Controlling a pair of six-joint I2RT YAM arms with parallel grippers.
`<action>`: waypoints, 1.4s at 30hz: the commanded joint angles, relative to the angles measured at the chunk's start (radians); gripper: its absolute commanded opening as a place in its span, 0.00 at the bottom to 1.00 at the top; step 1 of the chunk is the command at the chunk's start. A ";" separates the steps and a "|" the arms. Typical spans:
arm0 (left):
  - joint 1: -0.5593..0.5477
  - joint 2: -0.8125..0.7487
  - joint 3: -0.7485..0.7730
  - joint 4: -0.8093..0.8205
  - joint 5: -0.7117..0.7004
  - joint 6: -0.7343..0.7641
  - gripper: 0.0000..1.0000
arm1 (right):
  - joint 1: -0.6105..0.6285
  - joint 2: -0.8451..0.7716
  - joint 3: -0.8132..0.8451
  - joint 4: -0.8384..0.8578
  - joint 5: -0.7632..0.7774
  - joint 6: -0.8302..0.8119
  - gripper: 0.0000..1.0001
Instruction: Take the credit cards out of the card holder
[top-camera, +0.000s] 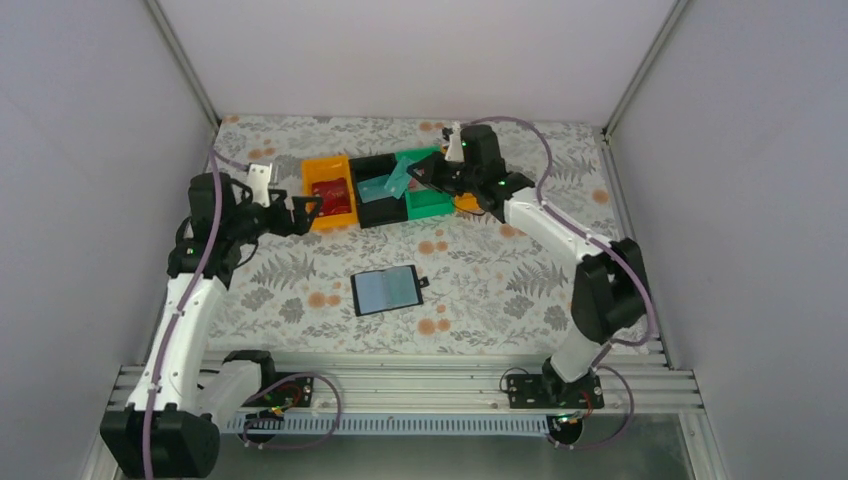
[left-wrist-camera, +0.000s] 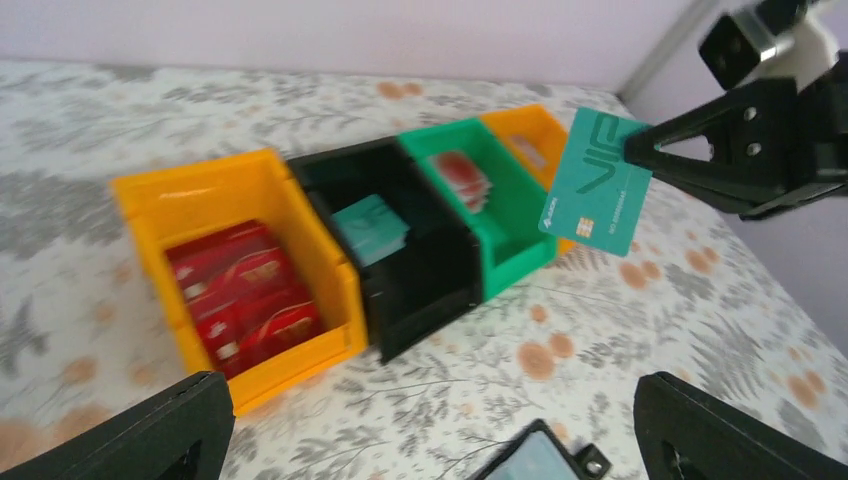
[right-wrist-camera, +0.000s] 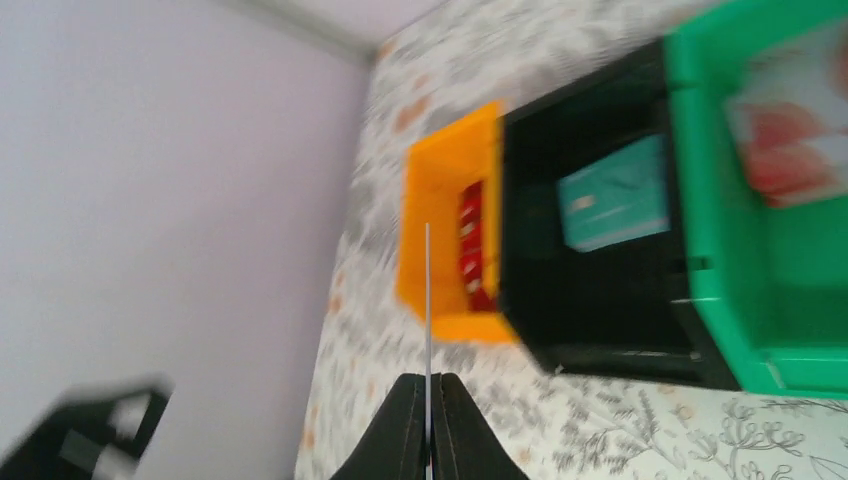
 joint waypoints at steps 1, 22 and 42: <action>0.042 -0.085 -0.061 0.004 -0.165 -0.095 1.00 | 0.041 0.082 -0.020 0.204 0.450 0.524 0.04; 0.112 -0.221 -0.261 0.121 -0.229 -0.137 1.00 | 0.154 0.583 0.442 -0.116 0.647 0.816 0.04; 0.127 -0.239 -0.291 0.125 -0.233 -0.141 1.00 | 0.162 0.726 0.637 -0.115 0.606 0.833 0.27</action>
